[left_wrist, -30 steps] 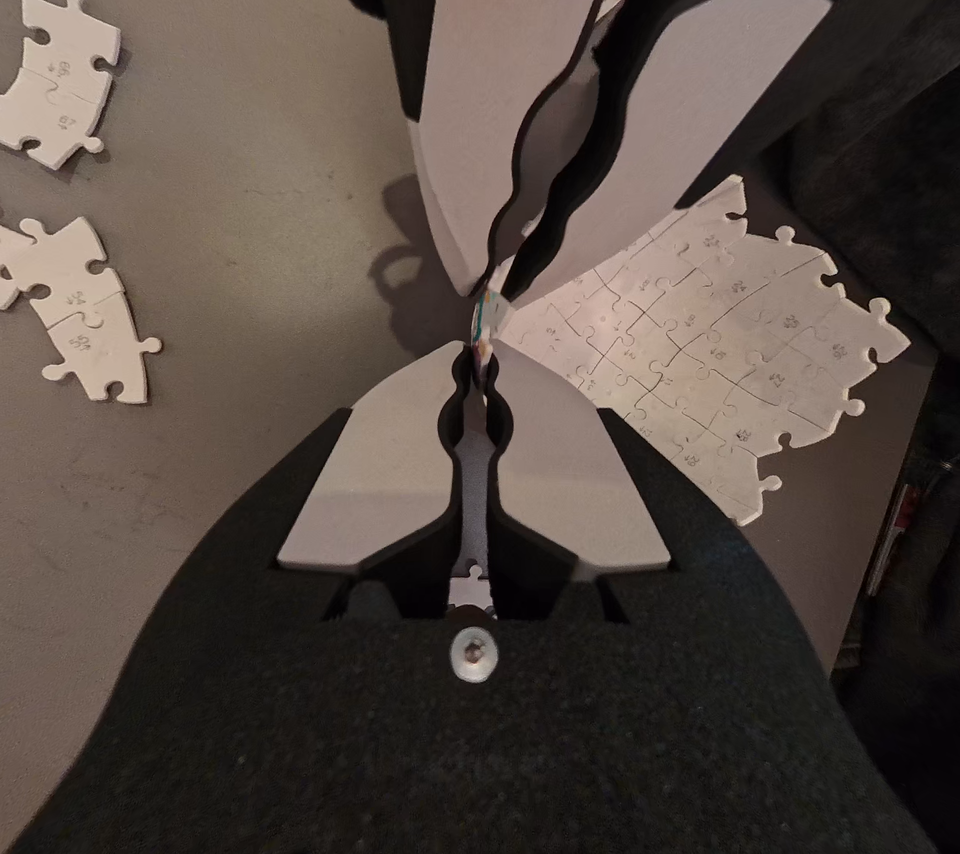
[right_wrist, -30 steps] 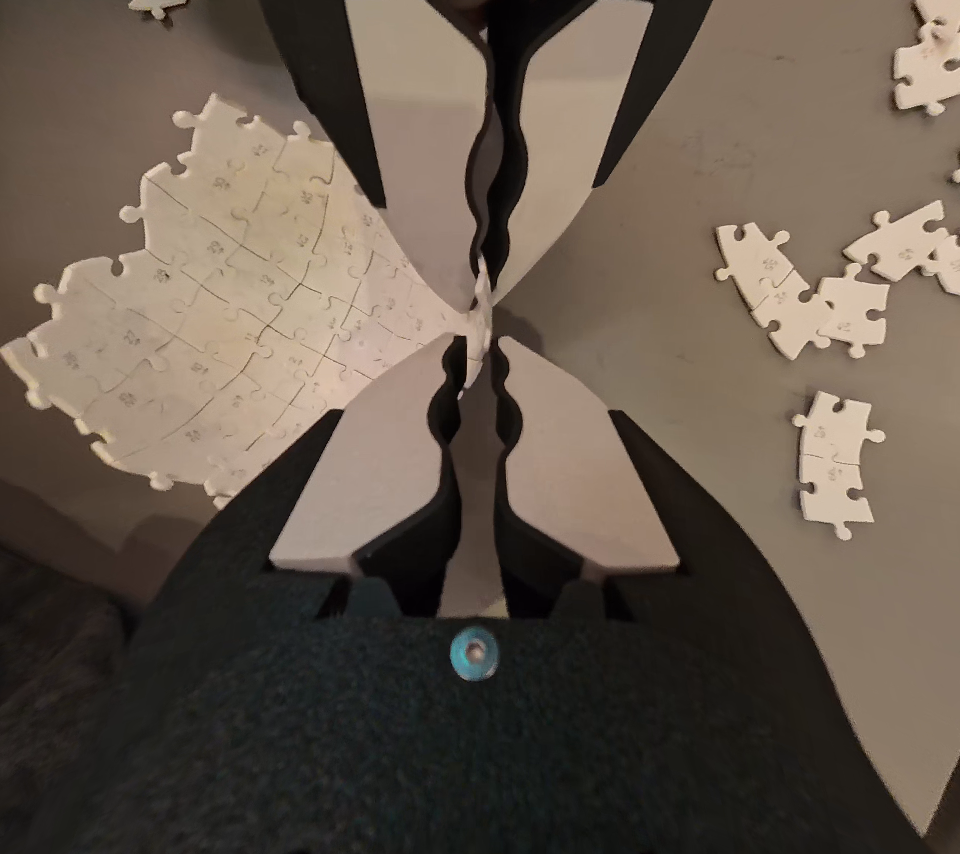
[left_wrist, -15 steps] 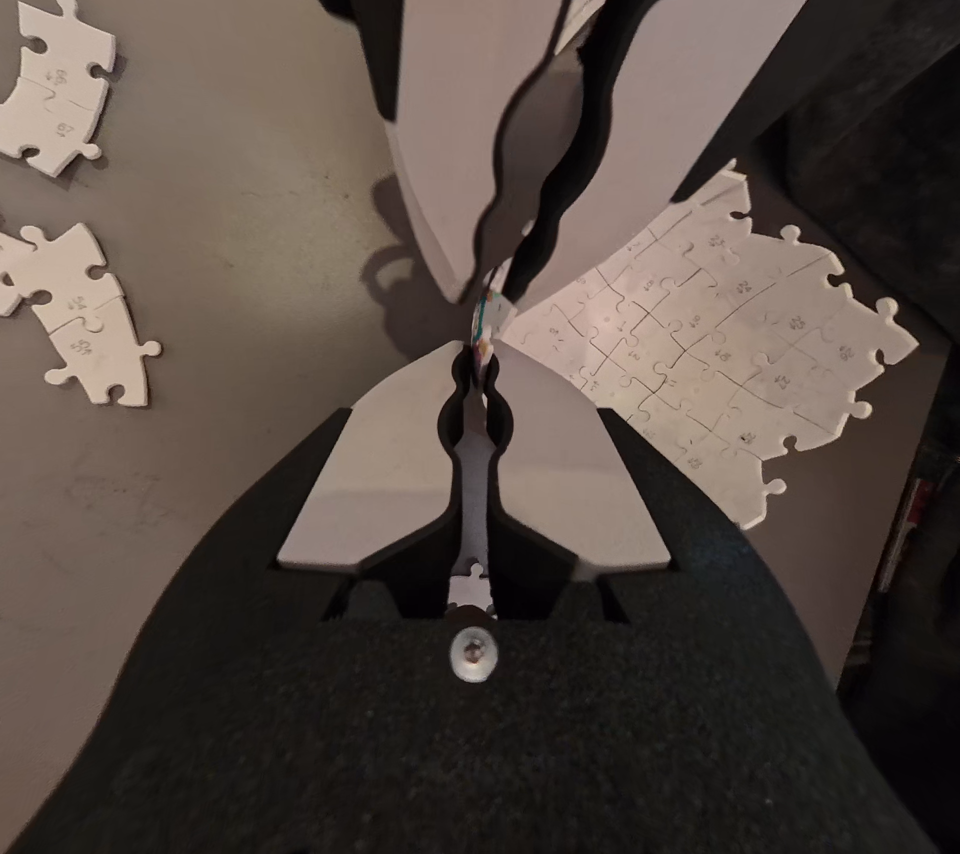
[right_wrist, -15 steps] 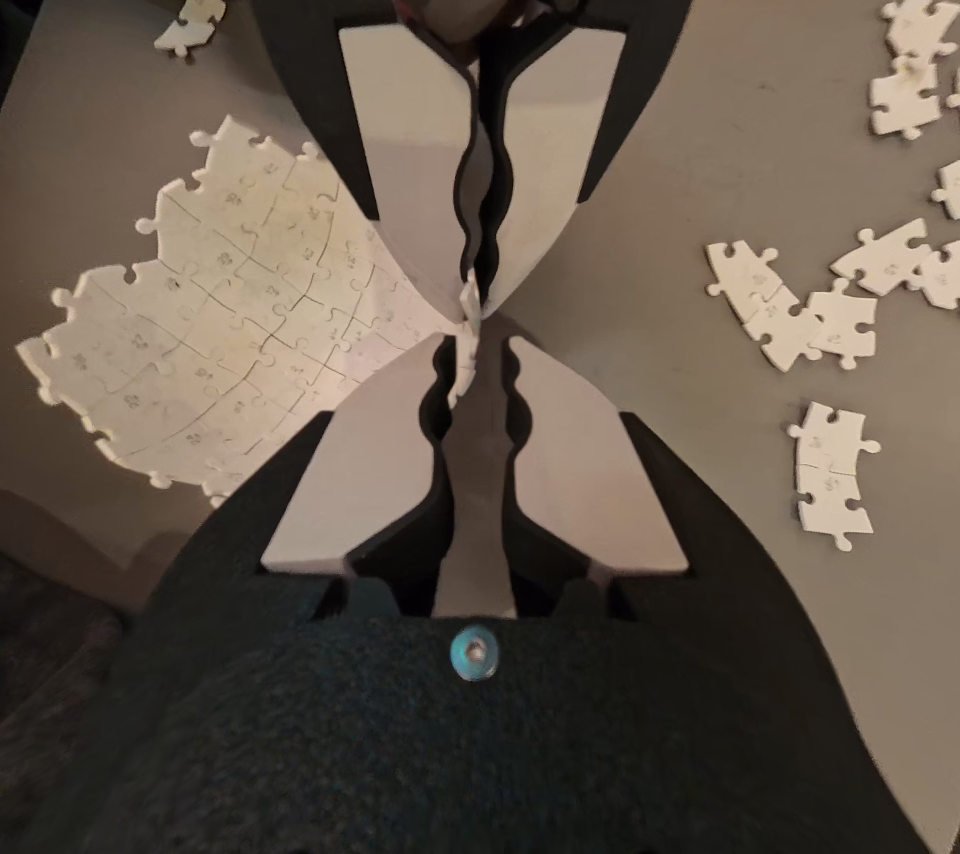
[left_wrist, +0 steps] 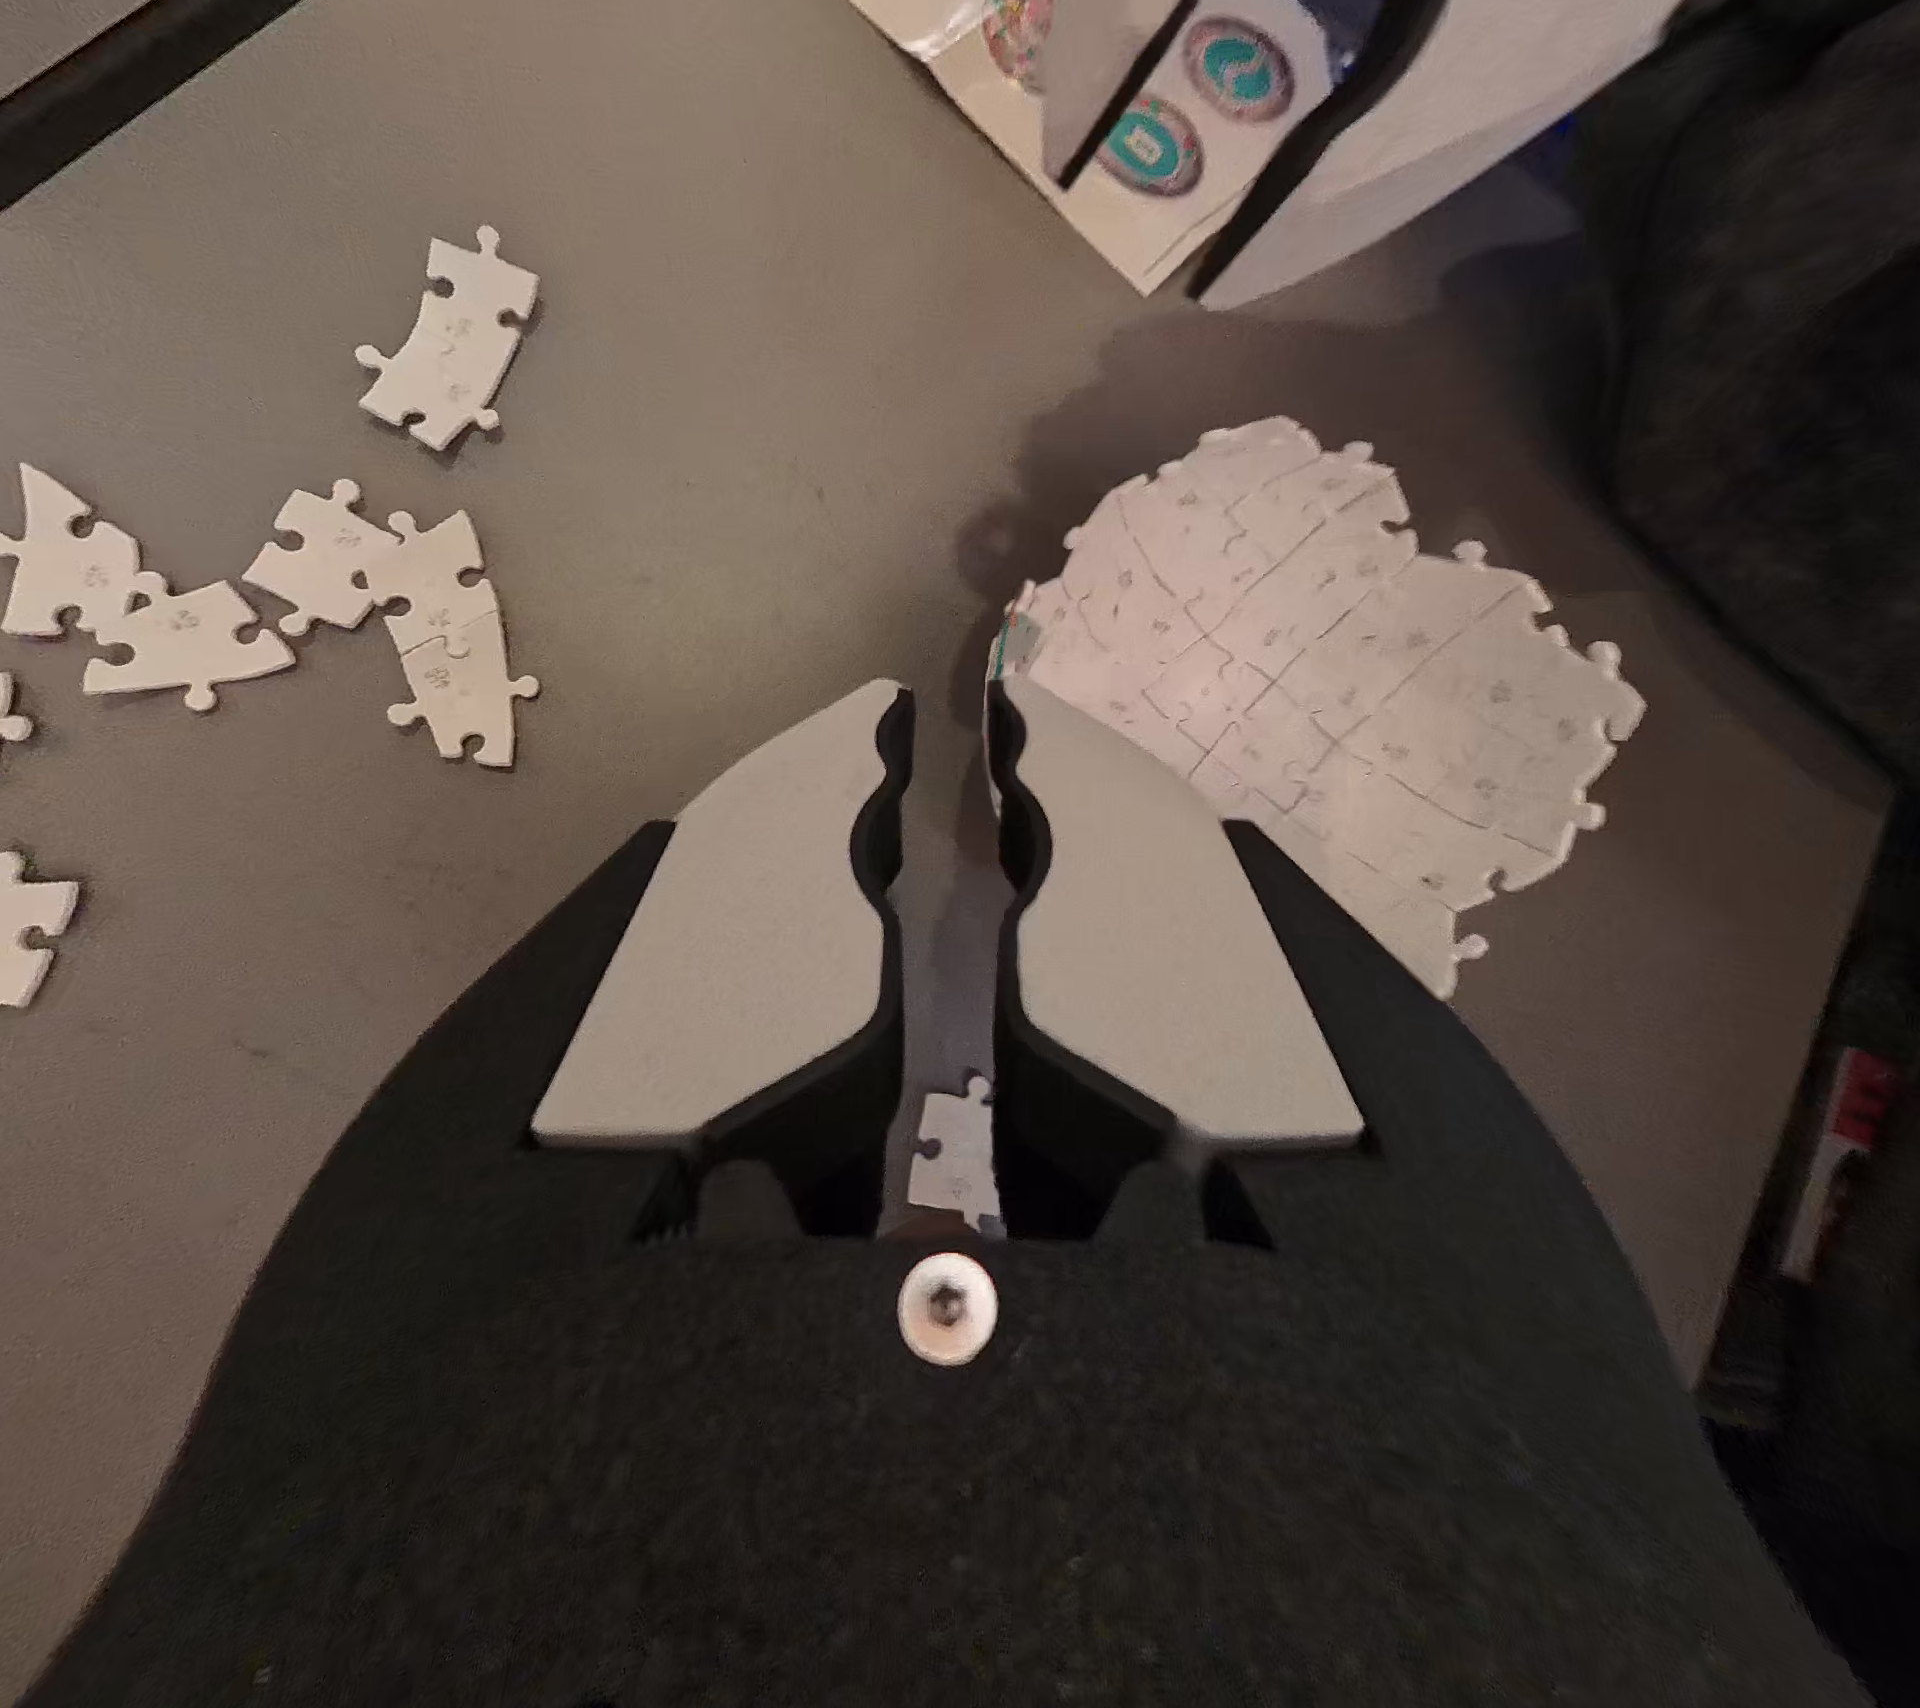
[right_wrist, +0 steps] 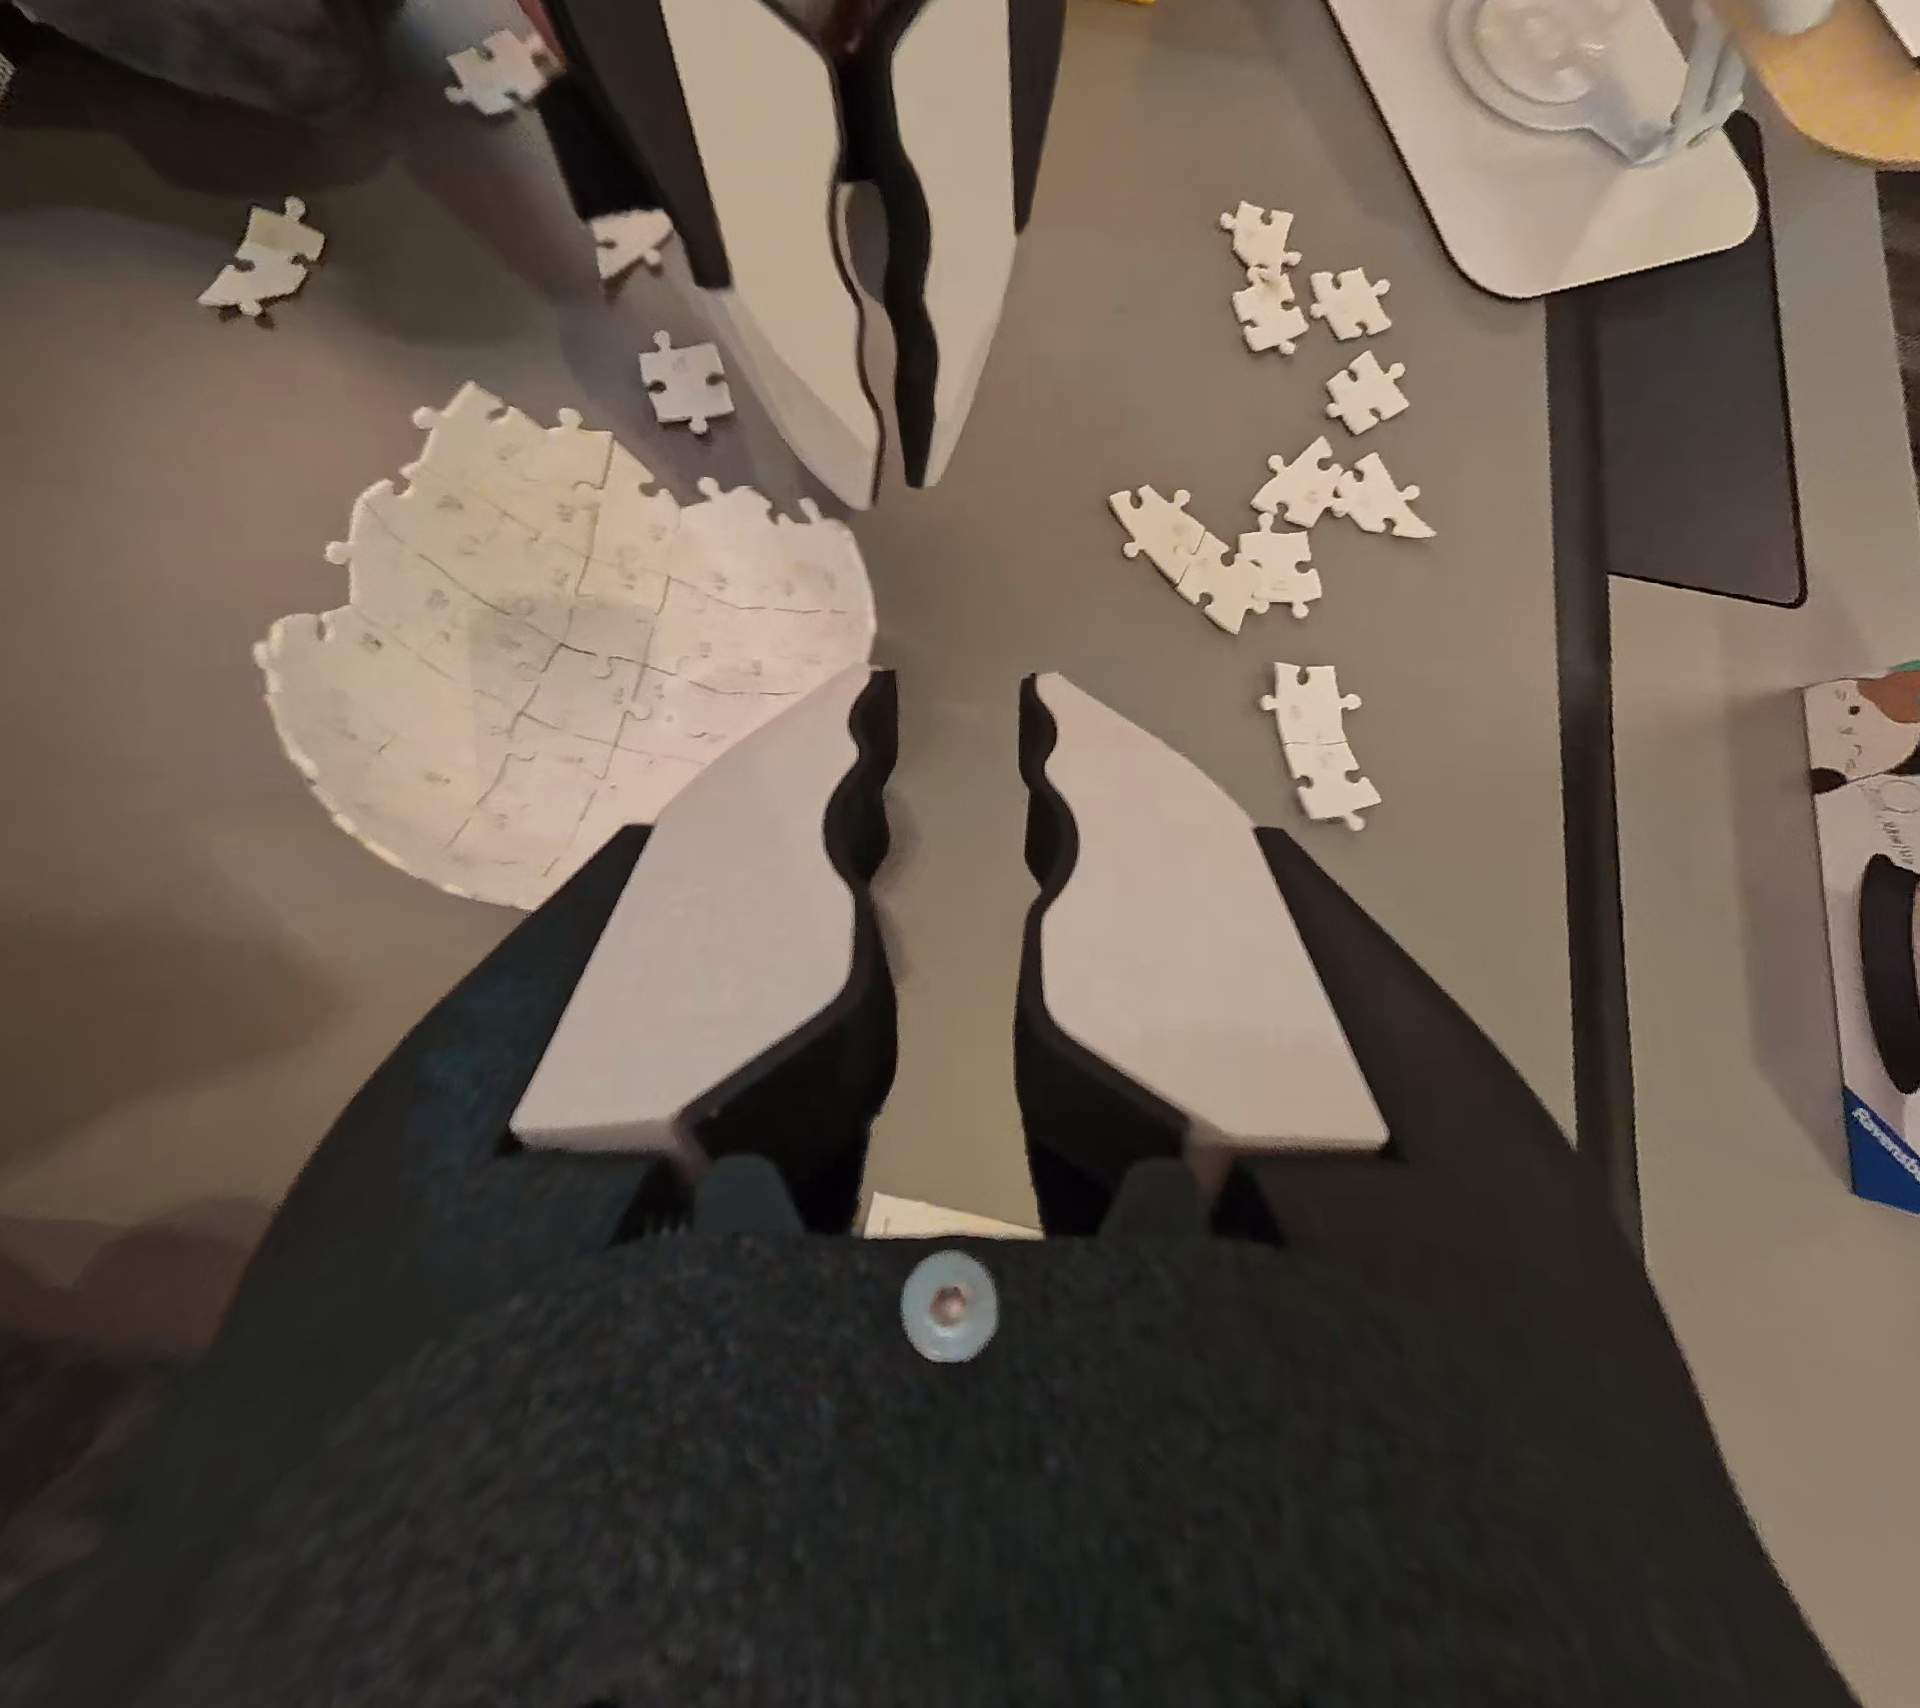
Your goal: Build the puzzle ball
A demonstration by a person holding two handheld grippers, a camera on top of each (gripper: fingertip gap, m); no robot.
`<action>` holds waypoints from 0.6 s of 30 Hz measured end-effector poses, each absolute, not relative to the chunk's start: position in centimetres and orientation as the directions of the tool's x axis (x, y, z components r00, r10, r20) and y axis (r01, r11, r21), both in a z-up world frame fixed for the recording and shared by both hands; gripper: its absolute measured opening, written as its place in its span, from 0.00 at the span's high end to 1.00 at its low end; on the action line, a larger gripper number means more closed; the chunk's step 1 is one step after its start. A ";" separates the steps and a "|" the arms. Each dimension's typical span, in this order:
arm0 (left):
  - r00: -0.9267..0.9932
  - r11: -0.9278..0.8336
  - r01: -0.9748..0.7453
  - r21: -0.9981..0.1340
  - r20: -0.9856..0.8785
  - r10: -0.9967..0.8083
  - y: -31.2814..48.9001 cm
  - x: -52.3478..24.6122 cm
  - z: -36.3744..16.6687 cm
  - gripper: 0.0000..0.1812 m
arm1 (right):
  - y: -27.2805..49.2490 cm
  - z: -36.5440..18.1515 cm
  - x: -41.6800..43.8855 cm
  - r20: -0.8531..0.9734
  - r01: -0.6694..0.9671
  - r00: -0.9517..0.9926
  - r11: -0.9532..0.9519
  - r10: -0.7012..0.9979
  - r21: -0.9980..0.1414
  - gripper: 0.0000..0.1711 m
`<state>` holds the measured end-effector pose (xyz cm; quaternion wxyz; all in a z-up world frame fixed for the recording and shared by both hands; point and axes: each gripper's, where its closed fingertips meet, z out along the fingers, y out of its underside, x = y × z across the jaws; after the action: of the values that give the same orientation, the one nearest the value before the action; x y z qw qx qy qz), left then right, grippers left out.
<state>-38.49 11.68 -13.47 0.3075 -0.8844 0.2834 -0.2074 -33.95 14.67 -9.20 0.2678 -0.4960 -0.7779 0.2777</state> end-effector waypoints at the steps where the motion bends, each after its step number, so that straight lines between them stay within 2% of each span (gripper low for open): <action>1: 0.761 -0.647 -0.395 -0.652 0.161 -0.628 11.8 -38.5 -13.9 0.94 | 14.4 -9.2 -33.9 0.152 0.628 -0.362 0.361 0.920 -0.689 0.87; 6: 0.778 -0.613 -0.443 -0.654 0.059 -0.625 11.9 -39.1 -13.4 0.96 | 14.1 -7.7 -33.6 0.225 0.643 -0.270 0.349 0.936 -0.682 0.87; 13: 0.817 -0.516 -0.369 -0.773 -0.005 -0.577 8.8 -40.7 -4.7 0.84 | 14.9 -0.6 -33.0 0.319 0.470 0.065 0.253 0.946 -0.846 0.87; 15: 0.832 -0.478 -0.377 -0.793 -0.064 -0.551 6.5 -41.1 -3.0 0.79 | 13.3 0.5 -31.9 0.282 0.429 0.102 0.214 0.954 -0.878 0.85; 16: 0.841 -0.461 -0.373 -0.805 -0.083 -0.535 5.1 -41.2 -2.6 0.77 | 12.1 0.5 -31.3 0.255 0.416 0.107 0.189 0.961 -0.889 0.81; 17: 0.850 -0.452 -0.361 -0.816 -0.089 -0.519 3.7 -41.2 -2.6 0.76 | 11.1 0.1 -30.4 0.225 0.411 0.129 0.155 0.966 -0.898 0.76; 18: 0.861 -0.453 -0.340 -0.824 -0.078 -0.503 2.2 -41.1 -3.0 0.76 | 9.9 -0.6 -29.4 0.178 0.392 0.158 0.104 0.971 -0.914 0.76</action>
<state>-41.12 2.24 -2.96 0.4601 -0.8477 0.2487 -0.0888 -29.44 9.90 -0.63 0.4736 -0.5957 -0.5723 0.3056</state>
